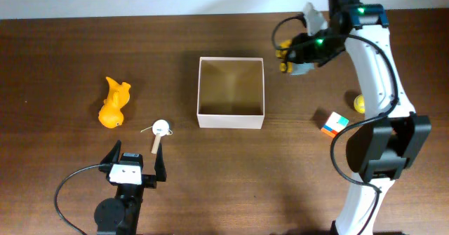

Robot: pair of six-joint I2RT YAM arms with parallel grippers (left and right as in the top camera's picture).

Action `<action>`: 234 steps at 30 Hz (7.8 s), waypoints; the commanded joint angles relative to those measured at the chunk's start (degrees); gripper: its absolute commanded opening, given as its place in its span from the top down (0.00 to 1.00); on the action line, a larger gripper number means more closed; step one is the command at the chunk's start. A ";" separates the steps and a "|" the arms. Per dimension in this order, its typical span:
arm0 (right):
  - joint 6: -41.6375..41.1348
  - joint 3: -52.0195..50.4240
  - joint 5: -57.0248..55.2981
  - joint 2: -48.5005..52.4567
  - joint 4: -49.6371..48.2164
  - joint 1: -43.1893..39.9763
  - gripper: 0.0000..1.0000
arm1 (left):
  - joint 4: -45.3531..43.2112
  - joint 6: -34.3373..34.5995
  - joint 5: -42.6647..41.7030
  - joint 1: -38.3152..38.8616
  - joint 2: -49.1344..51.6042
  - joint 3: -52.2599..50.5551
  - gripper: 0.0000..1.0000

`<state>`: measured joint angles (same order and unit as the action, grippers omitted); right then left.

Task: Pack container
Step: 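Lift the truck with the right gripper and carry it over the box, then lower the truck into the box and open the right gripper, then raise the right gripper out of the box toward the Rubik's cube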

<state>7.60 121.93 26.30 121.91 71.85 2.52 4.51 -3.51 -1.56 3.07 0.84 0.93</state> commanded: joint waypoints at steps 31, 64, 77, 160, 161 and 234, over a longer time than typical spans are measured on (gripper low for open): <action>-37.79 4.55 -35.04 7.17 -8.92 35.08 0.53 | 0.02 -0.90 -0.63 -0.24 -0.55 -0.44 0.01; -44.13 1.01 -35.78 10.05 -12.92 33.46 0.54 | 0.02 -0.90 -0.61 -0.24 -0.55 -0.44 0.01; -44.11 1.01 -32.00 13.20 -15.37 33.46 0.54 | 0.02 -0.90 -0.61 -0.24 -0.55 -0.44 0.01; -23.80 3.17 -34.95 12.92 -15.23 35.65 0.96 | 0.02 -0.90 -0.61 -0.24 -0.55 -0.44 0.01; -23.63 3.82 -35.21 12.63 -14.56 35.65 0.96 | 0.02 -0.90 -0.61 -0.24 -0.55 -0.44 0.01; -25.86 5.14 -28.24 11.76 -14.73 27.30 0.72 | 0.02 -0.90 -0.63 -0.24 -0.55 -0.44 0.01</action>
<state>-19.99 122.10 -2.24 134.52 55.55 29.76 4.51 -3.51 -1.56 3.07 0.84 0.93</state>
